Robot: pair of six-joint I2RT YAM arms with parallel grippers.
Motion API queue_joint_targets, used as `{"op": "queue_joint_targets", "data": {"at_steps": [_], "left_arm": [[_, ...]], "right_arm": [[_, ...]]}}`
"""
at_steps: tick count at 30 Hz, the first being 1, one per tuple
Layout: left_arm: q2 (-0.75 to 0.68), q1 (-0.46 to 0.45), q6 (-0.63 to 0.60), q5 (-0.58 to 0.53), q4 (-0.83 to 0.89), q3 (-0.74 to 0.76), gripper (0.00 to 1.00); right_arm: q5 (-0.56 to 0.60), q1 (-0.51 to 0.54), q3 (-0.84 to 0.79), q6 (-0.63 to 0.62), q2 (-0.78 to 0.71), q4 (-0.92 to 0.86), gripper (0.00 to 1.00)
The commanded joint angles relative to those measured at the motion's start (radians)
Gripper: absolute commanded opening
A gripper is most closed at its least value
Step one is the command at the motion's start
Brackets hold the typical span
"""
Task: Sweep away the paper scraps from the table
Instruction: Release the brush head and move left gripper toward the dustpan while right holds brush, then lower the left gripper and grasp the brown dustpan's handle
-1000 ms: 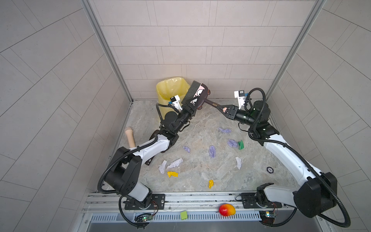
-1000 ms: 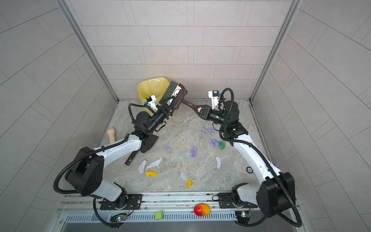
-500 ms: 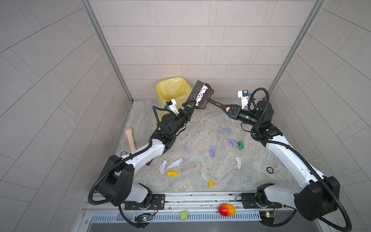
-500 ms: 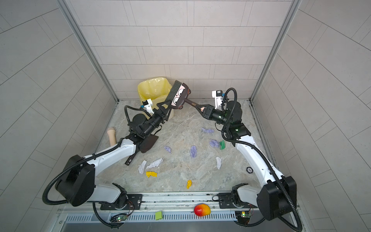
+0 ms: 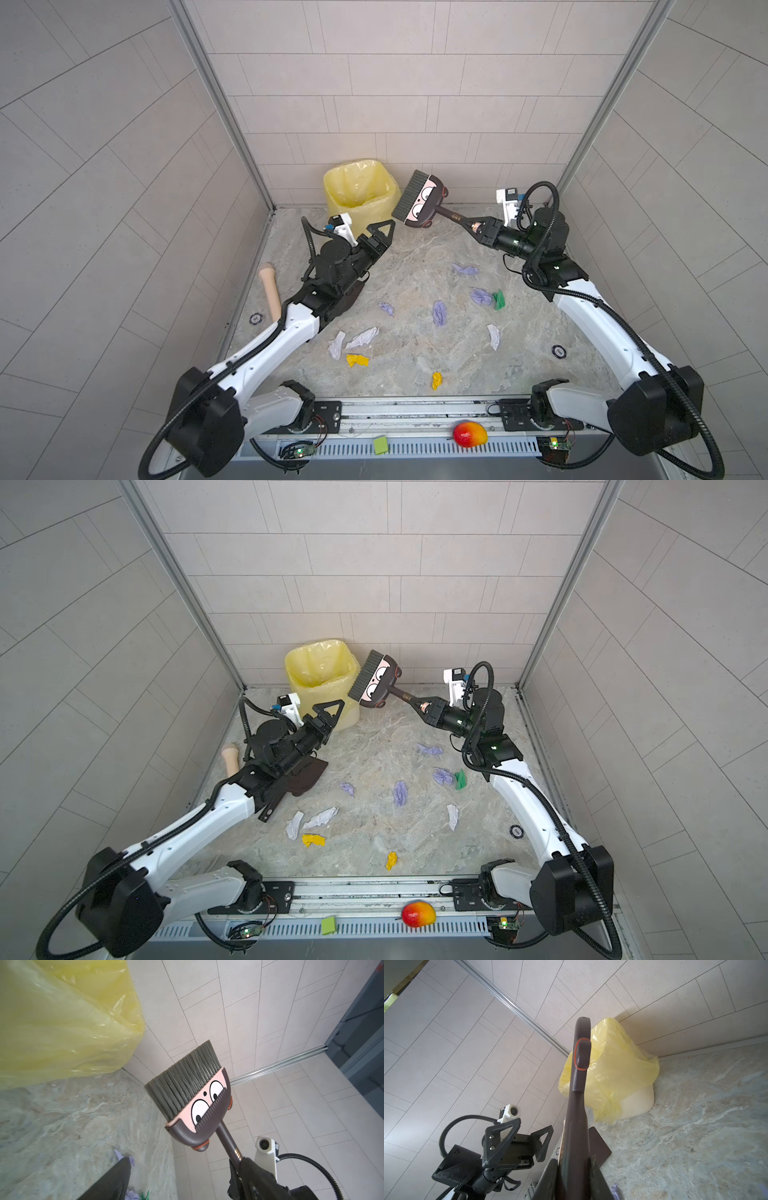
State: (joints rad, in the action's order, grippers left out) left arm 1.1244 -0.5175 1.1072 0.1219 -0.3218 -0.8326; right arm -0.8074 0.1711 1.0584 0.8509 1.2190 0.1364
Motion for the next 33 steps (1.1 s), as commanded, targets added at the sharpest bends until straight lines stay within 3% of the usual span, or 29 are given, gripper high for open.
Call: {"op": "queue_joint_targets", "data": {"at_steps": [1, 8, 11, 15, 18, 26, 33], "left_arm": [[-0.098, -0.001, -0.124, -0.078, 0.332, -0.033, 0.89], [-0.259, -0.009, -0.243, -0.231, 0.902, -0.092, 0.89], [-0.267, -0.009, -0.28, -0.331, 1.167, -0.157, 0.88], [-0.243, -0.002, -0.294, -0.425, 1.363, -0.173, 0.89], [-0.228, 0.043, -0.307, -0.416, 1.371, -0.117, 0.94], [-0.192, 0.32, -0.434, -0.239, 1.183, 0.05, 0.97], [-0.047, 0.37, -0.46, -0.186, 1.002, 0.134, 0.97]], "right_arm": [[-0.024, -0.013, 0.034, -0.06, -0.042, -0.037, 0.0], [-0.035, -0.091, 0.001, -0.142, -0.132, -0.213, 0.0], [-0.058, -0.14, -0.009, -0.175, -0.173, -0.295, 0.0], [-0.053, -0.153, -0.022, -0.213, -0.2, -0.371, 0.0], [-0.041, -0.156, -0.056, -0.202, -0.218, -0.362, 0.0], [-0.027, -0.163, -0.066, -0.218, -0.241, -0.403, 0.0], [-0.02, -0.175, -0.055, -0.224, -0.243, -0.403, 0.0]]}}
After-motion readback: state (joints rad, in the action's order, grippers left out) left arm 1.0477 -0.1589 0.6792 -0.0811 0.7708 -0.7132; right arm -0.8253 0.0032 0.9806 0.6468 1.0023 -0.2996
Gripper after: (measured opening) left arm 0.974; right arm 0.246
